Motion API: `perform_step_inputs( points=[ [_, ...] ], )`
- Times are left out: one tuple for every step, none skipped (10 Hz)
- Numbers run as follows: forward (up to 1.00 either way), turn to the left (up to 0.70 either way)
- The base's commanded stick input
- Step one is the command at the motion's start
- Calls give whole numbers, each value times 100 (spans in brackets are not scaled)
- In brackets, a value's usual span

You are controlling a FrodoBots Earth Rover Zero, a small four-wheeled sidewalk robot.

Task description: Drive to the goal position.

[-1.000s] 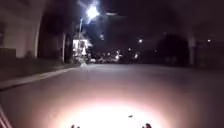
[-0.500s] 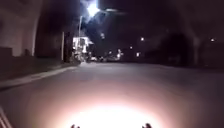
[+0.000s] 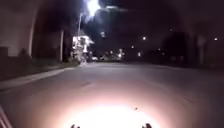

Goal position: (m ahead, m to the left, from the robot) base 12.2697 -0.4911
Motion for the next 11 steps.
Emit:
perform_step_inputs(
  points=[
    [85,0],
    [85,0],
    [85,0],
    [85,0],
    [85,0],
    [85,0],
    [85,-11],
    [85,-33],
    [85,-19],
    [85,-6],
    [85,0]
  ],
)
